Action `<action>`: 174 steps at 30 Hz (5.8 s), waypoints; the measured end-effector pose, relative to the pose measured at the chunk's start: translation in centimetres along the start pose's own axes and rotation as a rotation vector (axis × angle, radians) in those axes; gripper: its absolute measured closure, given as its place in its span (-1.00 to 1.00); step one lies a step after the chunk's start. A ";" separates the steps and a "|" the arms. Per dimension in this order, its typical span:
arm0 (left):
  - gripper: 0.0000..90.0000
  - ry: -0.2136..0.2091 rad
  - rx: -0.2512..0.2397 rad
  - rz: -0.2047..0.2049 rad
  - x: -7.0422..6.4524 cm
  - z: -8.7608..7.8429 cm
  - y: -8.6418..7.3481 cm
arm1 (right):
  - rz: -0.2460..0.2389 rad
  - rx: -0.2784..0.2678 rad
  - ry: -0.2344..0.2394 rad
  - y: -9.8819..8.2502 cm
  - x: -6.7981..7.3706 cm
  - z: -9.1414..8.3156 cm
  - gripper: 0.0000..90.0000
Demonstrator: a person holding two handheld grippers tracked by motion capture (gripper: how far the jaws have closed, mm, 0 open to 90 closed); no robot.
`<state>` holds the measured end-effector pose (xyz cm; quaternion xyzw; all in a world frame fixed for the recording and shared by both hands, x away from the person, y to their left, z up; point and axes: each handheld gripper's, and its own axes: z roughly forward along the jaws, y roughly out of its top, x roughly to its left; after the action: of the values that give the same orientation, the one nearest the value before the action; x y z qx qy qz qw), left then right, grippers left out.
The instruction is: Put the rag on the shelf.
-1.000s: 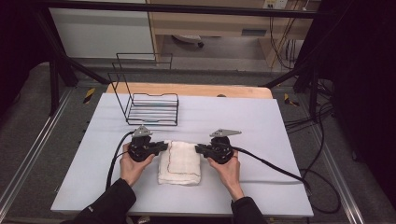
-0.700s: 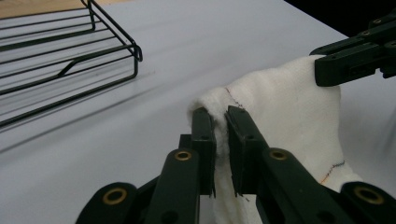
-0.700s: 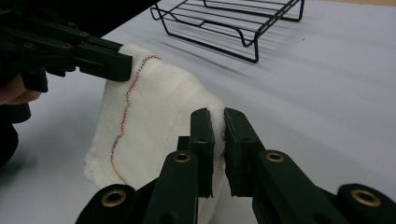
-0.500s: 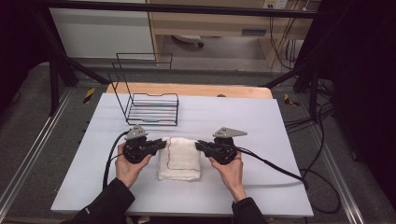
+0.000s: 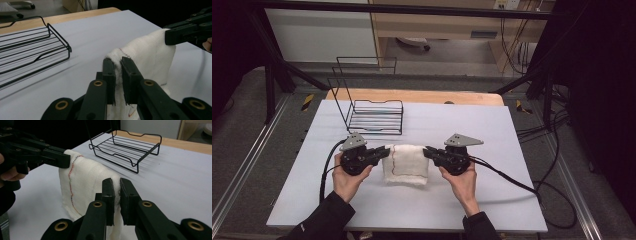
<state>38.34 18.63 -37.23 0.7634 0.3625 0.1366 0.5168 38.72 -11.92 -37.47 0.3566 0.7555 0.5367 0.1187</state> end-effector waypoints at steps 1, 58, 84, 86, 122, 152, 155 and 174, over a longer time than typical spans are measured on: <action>0.82 -0.002 -0.006 -0.002 0.0 -0.1 0.1 | -0.012 -0.008 0.001 0.2 0.1 -0.2 0.84; 0.83 0.061 -0.258 0.049 0.5 -6.5 6.0 | -0.144 -0.266 -0.032 7.5 4.4 -1.0 0.86; 0.84 0.116 -0.359 0.054 2.6 -8.9 8.3 | -0.184 -0.347 -0.039 11.5 5.9 1.1 0.86; 0.84 0.120 -0.364 0.055 2.8 -9.0 8.5 | -0.181 -0.352 -0.038 11.8 6.0 1.3 0.86; 0.84 0.178 -0.447 0.063 5.2 -10.8 13.1 | -0.206 -0.410 -0.062 17.9 6.9 3.1 0.86; 0.84 0.205 -0.511 0.045 7.4 -12.2 17.3 | -0.233 -0.451 -0.073 23.2 7.3 4.4 0.86; 0.84 0.210 -0.512 0.046 7.5 -12.2 17.8 | -0.230 -0.454 -0.076 23.6 7.3 4.5 0.86; 0.84 0.225 -0.514 0.035 9.2 -11.5 20.2 | -0.247 -0.457 -0.104 26.5 6.4 5.5 0.86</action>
<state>46.36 28.84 -15.87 0.5934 0.3578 0.3171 0.6475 48.10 0.82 -14.65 0.2527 0.6452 0.6559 0.2995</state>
